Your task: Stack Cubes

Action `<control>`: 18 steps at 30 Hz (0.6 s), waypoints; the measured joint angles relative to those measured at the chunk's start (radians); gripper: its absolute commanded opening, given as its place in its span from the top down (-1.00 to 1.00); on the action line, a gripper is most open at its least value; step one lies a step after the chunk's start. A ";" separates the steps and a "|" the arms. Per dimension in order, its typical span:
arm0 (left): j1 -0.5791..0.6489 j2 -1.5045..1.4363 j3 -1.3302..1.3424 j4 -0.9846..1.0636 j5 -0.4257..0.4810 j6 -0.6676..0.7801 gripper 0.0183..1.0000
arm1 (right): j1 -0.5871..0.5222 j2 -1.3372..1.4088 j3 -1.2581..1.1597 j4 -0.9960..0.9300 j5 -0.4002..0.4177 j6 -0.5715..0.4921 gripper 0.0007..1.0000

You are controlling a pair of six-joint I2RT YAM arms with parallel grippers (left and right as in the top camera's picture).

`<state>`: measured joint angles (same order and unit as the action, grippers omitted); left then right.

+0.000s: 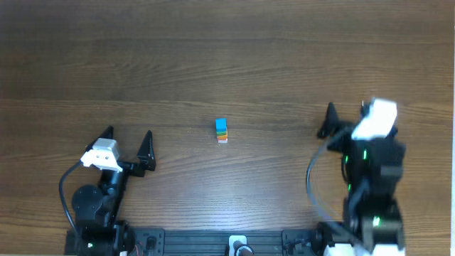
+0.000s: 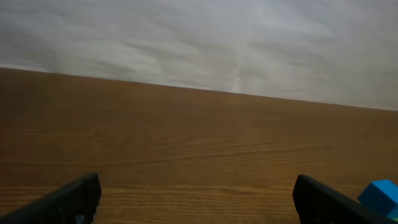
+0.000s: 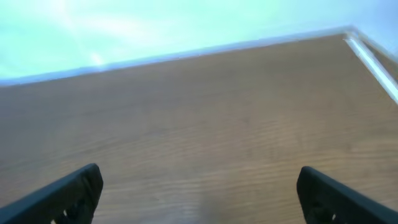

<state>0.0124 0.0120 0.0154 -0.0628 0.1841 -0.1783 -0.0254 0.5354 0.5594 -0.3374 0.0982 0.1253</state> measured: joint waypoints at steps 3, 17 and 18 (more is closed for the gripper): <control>0.000 0.000 0.000 0.000 0.000 0.000 -1.00 | 0.000 -0.151 -0.135 0.098 -0.011 -0.009 -0.99; 0.000 0.000 -0.001 0.000 0.000 0.000 -1.00 | 0.000 -0.491 -0.498 0.357 -0.063 -0.072 -0.98; 0.000 0.000 -0.001 0.000 0.000 0.000 -1.00 | 0.000 -0.495 -0.515 0.365 -0.064 -0.073 -0.99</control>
<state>0.0124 0.0120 0.0147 -0.0628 0.1841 -0.1783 -0.0254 0.0406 0.0444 0.0277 0.0345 0.0525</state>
